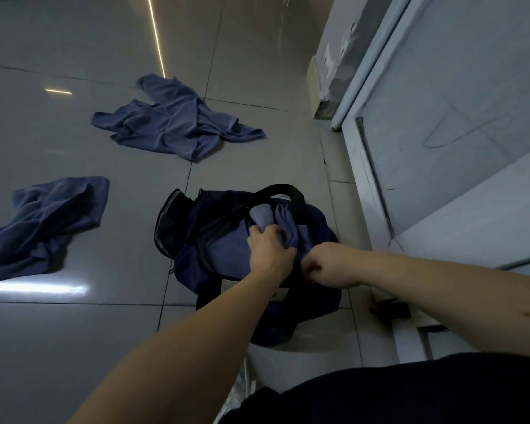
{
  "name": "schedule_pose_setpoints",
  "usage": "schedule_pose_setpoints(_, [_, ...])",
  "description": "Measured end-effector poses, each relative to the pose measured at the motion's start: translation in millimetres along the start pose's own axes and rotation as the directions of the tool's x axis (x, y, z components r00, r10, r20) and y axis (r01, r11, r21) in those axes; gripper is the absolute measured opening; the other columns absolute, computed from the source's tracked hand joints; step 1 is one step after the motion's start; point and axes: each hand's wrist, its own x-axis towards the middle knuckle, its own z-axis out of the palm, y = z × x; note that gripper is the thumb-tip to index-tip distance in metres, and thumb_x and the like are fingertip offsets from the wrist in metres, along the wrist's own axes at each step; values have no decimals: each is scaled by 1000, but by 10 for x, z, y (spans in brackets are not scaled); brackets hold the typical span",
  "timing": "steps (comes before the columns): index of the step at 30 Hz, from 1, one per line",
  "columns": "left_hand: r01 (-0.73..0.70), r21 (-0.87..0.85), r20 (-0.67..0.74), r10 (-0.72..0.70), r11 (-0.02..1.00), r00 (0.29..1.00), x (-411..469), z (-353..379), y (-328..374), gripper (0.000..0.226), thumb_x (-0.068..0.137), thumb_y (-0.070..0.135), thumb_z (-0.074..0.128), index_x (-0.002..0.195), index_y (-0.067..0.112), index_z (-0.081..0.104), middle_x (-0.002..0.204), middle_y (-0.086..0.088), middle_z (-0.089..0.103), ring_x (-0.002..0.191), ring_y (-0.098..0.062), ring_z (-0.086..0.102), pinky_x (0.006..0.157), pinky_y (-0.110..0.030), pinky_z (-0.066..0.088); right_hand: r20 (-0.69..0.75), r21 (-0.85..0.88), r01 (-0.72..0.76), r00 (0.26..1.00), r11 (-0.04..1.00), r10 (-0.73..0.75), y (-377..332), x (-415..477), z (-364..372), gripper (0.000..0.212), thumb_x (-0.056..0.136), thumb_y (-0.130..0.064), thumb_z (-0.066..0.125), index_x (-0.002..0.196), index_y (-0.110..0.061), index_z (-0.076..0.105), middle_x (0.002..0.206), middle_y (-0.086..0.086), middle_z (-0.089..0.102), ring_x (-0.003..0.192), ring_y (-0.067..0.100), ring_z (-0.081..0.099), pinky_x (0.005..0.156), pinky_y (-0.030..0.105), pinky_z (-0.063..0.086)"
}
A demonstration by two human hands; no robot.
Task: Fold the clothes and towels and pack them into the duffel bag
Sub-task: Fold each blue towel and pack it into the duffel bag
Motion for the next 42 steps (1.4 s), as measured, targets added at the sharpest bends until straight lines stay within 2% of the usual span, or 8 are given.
schedule_pose_setpoints(8, [-93,-82,3,94,992,996,-21,83,-66,52,83,21,70,132,20,54,132,-3,34,115,-26,49,89,-36,49,25,33,-27,999,999,26,80,13,-69,18,88,-20,54,86,-32,68,92,-12,68,87,9,62,82,32,52])
schedule_pose_setpoints(15, [-142,-76,20,144,987,989,-32,36,-232,53,85,21,70,134,21,51,135,-1,33,114,-25,50,95,-39,50,-405,148,-209,879,967,252,237,153,258,13,90,-15,59,98,-19,49,101,8,58,90,26,56,74,39,50])
schedule_pose_setpoints(20, [-146,-72,18,147,987,989,-24,38,-249,53,85,21,69,134,21,51,135,-2,33,116,-25,49,96,-40,50,-389,165,-382,822,909,416,156,352,319,44,80,-13,73,108,-16,39,115,10,44,93,31,56,79,47,54])
schedule_pose_setpoints(26, [-152,-57,13,153,987,988,-17,51,-298,55,86,23,68,137,22,49,139,-1,31,121,-24,45,98,-40,49,-345,211,-530,746,822,570,191,491,93,21,92,1,56,112,-4,56,109,14,63,80,24,55,67,36,46])
schedule_pose_setpoints(29, [-180,-30,17,180,983,984,-13,52,-308,56,85,24,68,138,20,49,141,-1,30,123,-25,44,96,-39,49,-329,466,-486,681,739,654,268,473,48,16,88,-3,66,101,-11,61,96,9,69,71,21,65,65,33,55])
schedule_pose_setpoints(32, [-237,-80,43,241,968,970,28,47,-339,56,83,24,69,136,20,52,139,2,32,121,-23,47,98,-40,50,-421,736,-228,583,637,695,262,330,23,5,97,-15,55,96,-20,53,80,6,69,50,17,69,54,31,58])
schedule_pose_setpoints(35, [-223,-199,84,243,954,966,38,78,-361,55,83,24,73,134,20,54,136,4,33,121,-19,46,106,-37,46,-541,702,-113,558,703,629,288,191,101,5,100,-20,52,96,-21,50,78,5,66,48,16,68,45,26,53])
schedule_pose_setpoints(42, [-101,-294,140,147,951,979,33,175,-285,39,101,18,51,140,15,50,148,-4,27,135,-24,38,103,-20,30,-594,546,-269,543,794,593,329,285,154,9,100,-28,50,95,-21,47,78,-2,54,71,19,55,57,31,41])
